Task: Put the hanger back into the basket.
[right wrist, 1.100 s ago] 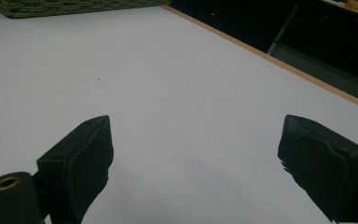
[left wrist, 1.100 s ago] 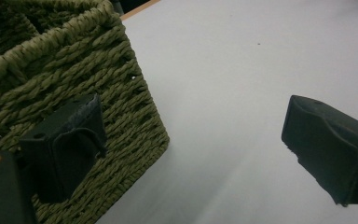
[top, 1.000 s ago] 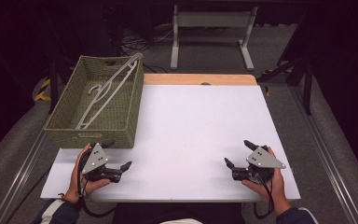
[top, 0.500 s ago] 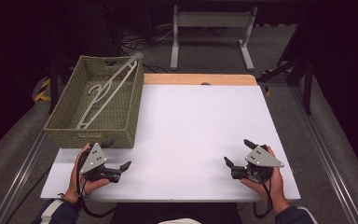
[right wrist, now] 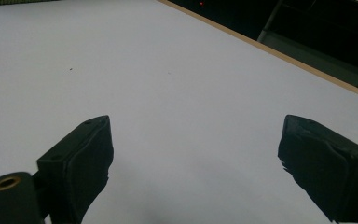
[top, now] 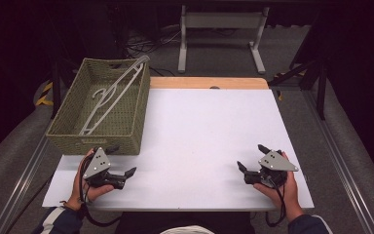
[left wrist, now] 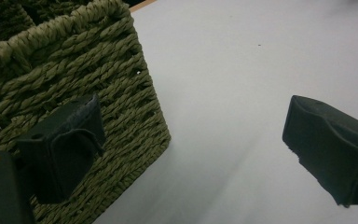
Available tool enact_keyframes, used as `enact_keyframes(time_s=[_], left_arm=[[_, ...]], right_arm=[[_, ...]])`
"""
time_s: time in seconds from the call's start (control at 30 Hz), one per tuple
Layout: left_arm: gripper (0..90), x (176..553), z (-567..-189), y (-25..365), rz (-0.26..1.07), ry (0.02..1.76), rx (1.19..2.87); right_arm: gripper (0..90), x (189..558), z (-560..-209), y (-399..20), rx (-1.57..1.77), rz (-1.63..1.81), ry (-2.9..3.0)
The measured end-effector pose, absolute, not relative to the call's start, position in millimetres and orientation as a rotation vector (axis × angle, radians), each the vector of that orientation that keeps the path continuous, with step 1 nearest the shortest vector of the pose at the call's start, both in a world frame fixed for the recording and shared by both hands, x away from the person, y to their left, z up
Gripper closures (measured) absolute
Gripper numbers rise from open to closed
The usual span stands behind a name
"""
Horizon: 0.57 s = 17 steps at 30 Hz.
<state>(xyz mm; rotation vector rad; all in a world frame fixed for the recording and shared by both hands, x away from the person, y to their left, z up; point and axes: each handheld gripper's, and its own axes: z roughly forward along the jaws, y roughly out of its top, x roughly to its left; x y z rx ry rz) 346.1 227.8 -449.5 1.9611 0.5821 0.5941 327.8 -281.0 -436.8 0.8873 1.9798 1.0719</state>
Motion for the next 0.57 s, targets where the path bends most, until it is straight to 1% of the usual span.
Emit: enact_keyframes(time_s=[0.57], left_arm=[[6.2, 349.1, -453.9, 226.4, 0.574, 0.611, 1.984]], right_arm=[[10.5, 328.9, -439.6, -277.2, 0.854, 1.062, 2.010]])
